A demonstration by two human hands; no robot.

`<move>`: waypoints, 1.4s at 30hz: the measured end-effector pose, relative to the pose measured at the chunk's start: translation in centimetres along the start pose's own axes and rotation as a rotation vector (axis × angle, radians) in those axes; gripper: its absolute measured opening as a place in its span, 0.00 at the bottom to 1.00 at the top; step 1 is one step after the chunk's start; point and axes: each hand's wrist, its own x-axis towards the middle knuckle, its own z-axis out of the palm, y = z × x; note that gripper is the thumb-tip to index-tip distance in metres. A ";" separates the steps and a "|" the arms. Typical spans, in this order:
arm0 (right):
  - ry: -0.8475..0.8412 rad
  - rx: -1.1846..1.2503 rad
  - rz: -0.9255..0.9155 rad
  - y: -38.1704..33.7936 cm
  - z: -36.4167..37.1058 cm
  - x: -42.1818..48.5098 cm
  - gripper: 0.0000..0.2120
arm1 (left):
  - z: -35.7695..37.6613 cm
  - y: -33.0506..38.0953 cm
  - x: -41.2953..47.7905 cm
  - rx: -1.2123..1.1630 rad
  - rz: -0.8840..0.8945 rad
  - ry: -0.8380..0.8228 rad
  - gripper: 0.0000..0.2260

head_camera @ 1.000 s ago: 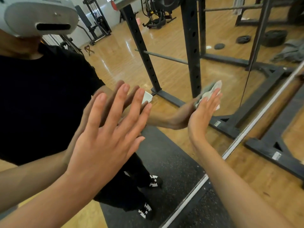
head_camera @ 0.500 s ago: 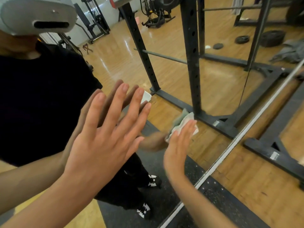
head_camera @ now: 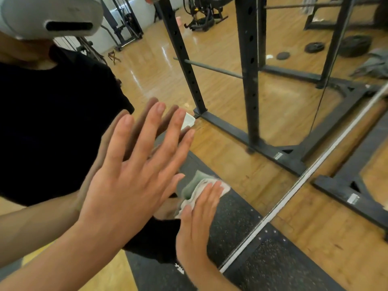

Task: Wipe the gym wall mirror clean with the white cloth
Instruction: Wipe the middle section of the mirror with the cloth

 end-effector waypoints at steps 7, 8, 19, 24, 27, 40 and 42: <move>0.387 0.176 0.401 5.3 -10.0 25.2 0.29 | -0.5 0.1 -0.7 0.229 0.088 0.003 0.33; 0.409 0.205 0.423 5.3 -10.4 25.7 0.29 | -0.5 0.1 -0.6 0.233 0.084 0.004 0.33; 0.118 0.083 0.229 1.2 0.5 2.4 0.27 | -1.2 0.8 1.2 -0.198 -0.056 0.112 0.36; 0.320 0.140 0.429 6.4 -9.2 20.1 0.29 | -0.2 0.0 -0.7 0.211 0.082 0.011 0.33; 0.330 0.172 0.415 6.1 -10.2 22.8 0.40 | -0.5 0.1 -0.9 0.243 0.102 -0.029 0.33; 0.250 0.043 0.224 3.6 -9.9 21.9 0.37 | -0.3 0.1 -0.6 0.221 0.086 0.010 0.33; 0.292 0.018 0.135 0.8 -11.0 25.7 0.37 | -0.3 0.3 -0.4 0.174 0.075 0.037 0.32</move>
